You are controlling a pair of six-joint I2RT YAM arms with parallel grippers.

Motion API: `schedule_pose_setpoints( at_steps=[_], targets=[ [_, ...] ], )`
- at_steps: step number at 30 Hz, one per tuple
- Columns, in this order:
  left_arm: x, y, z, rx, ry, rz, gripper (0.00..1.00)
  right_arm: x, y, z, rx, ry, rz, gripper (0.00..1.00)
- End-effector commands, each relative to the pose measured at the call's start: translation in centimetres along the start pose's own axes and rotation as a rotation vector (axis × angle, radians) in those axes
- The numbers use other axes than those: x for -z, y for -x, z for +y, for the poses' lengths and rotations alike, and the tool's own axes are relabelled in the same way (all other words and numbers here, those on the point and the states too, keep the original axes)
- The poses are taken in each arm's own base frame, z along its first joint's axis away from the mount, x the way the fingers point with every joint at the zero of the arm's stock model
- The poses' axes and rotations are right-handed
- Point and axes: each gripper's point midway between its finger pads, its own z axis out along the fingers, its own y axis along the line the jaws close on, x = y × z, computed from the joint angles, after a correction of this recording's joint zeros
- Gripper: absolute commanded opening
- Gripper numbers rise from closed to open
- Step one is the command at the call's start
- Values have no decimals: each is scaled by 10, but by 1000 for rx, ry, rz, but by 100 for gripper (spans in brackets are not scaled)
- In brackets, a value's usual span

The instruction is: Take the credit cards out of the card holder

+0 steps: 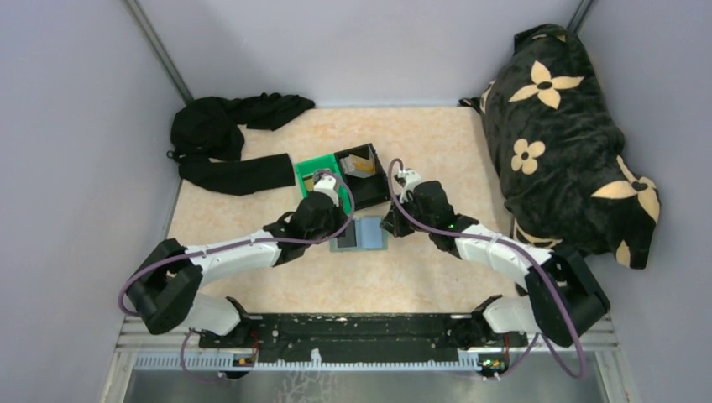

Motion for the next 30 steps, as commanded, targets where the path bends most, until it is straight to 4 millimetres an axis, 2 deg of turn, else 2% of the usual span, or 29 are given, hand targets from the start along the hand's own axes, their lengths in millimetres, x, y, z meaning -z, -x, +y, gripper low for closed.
schedule_pose_setpoints(
  at_steps=[1,5,6,9,10,12,15,17,19,22,25,30],
  targets=[
    [14,-26,12,10,-4,34,0,-20,1,31,-2,105,-29,0],
    [17,-36,24,11,32,38,0,-41,-11,42,2,130,23,0],
    [17,-36,26,19,41,30,13,-53,-23,48,28,129,75,0],
    [19,-35,31,50,73,23,34,-64,-30,51,58,110,107,0],
    [20,-35,34,58,86,16,50,-67,-32,51,58,108,117,0],
    [23,-33,39,78,115,-2,73,-72,-36,51,65,105,133,0],
    [27,-30,47,94,152,-22,90,-79,-43,47,77,82,158,0],
    [29,-27,47,91,154,-31,94,-80,-44,39,85,46,167,0],
    [30,-28,46,89,146,-25,95,-85,-58,24,84,-15,215,0],
    [29,-29,41,88,118,-21,95,-84,-69,11,73,-78,249,0],
    [27,-30,35,95,88,-15,100,-81,-78,0,55,-117,269,0],
    [23,-30,18,84,4,0,100,-70,-82,-13,23,-149,260,0]
  ],
)
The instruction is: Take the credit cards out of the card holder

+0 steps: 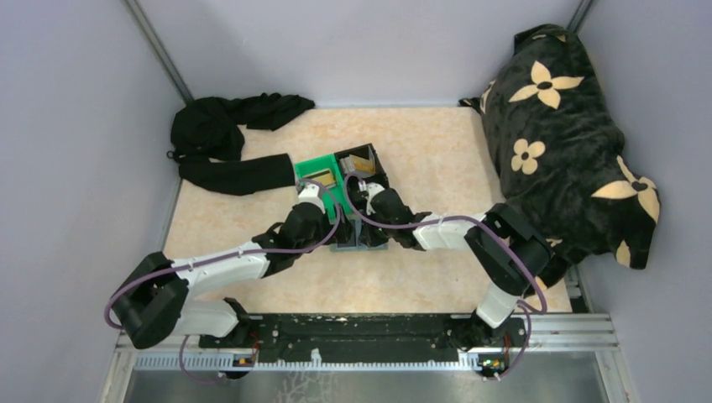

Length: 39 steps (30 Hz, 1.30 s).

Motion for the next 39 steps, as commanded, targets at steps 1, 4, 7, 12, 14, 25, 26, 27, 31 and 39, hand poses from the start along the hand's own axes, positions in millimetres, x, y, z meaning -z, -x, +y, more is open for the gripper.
schedule_pose_setpoints(
  at_steps=[1,4,7,12,14,25,26,27,31,39],
  targets=[
    [-2,0,-22,-2,-104,8,99,14,-11,-28,-29,-105,6,0],
    [-6,0,-29,15,-130,15,92,23,-8,-35,-41,-116,-10,0],
    [-9,-2,-40,35,-177,44,87,30,-6,-41,-42,-124,-22,0],
    [-8,-5,-66,83,-324,78,78,36,-2,-33,-20,-77,-29,0],
    [-4,-4,-78,131,-412,85,73,38,6,-23,-11,-27,-57,0],
    [18,-36,-77,323,-545,203,49,45,31,-16,8,39,-109,0],
    [19,-41,-74,342,-538,221,48,45,31,-16,7,45,-108,0],
    [21,-45,-71,360,-532,234,48,43,31,-16,8,48,-110,0],
    [25,-47,-62,412,-512,227,51,32,16,-31,1,-13,-48,0],
    [25,-48,-54,451,-502,234,53,32,-6,-24,12,3,-13,0]
  ],
)
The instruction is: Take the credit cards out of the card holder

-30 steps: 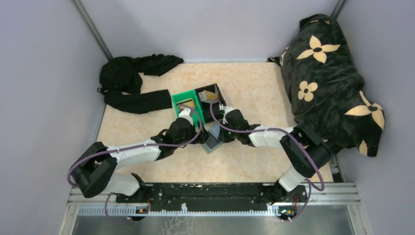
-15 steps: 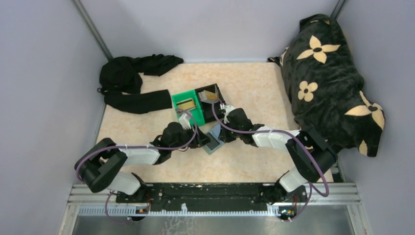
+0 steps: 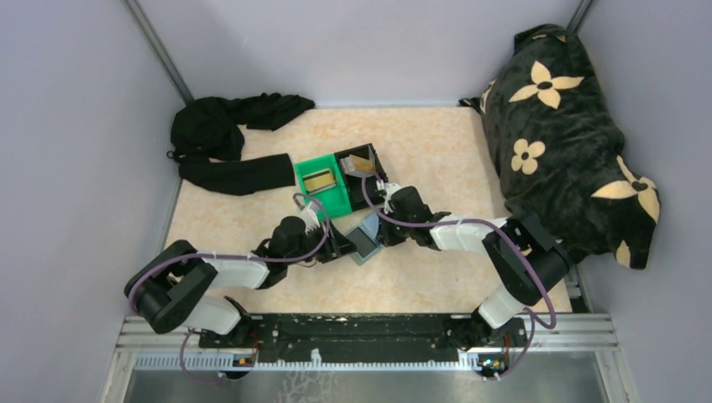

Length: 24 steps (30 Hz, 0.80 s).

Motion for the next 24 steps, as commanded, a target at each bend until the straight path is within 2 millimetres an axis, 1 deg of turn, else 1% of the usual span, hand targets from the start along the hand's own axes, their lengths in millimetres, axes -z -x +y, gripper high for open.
schedule_pose_setpoints(
  at_steps=[1,5,8,13,17,20,24],
  targets=[
    [3,4,-8,33,-60,-9,53,4,3,16,34,44,-30,0],
    [3,8,-7,55,-85,-18,53,5,6,35,43,90,-42,0],
    [4,9,-5,54,-81,-21,52,6,10,44,42,117,-53,0],
    [7,14,3,34,-35,-51,52,8,17,38,43,69,-73,0],
    [10,25,10,23,-16,-85,51,15,32,44,35,98,-114,0],
    [9,31,17,35,-12,-101,44,20,44,49,14,149,-158,0],
    [2,32,25,53,-11,-91,36,21,55,49,-11,205,-179,0]
  ],
)
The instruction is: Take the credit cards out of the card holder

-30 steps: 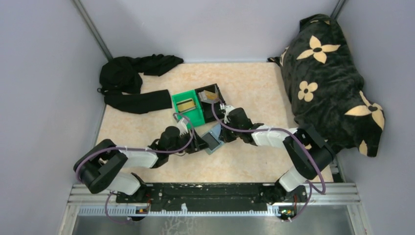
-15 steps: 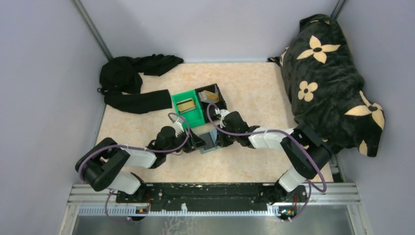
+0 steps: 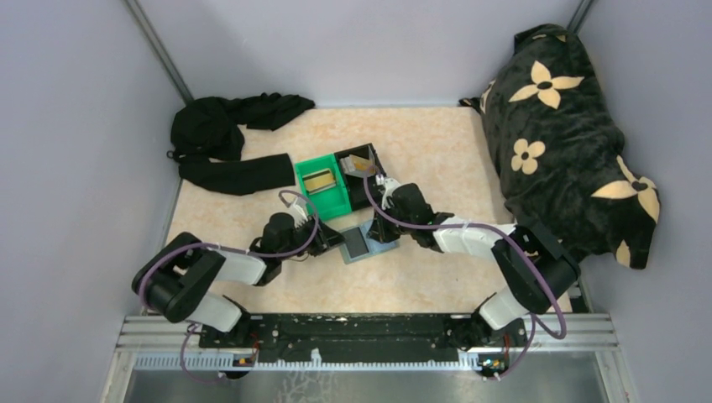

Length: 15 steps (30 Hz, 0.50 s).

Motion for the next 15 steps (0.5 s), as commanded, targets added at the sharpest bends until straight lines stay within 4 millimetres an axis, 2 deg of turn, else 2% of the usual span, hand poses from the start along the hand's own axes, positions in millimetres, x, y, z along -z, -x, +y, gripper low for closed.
schedule_pose_setpoints(
  at_steps=[1,6,9,12,15],
  targets=[
    [-7,-1,6,-4,-18,12,34,6,41,17,1,105,-114,3],
    [-21,-11,3,30,-64,82,29,-4,41,13,5,111,-94,23],
    [-25,-15,13,54,-33,97,26,-7,39,11,-1,116,-91,35],
    [-25,-18,22,64,-3,97,25,-10,35,5,-6,95,-85,41],
    [-24,-18,25,63,8,92,24,-12,27,-6,-11,53,-69,42]
  ],
)
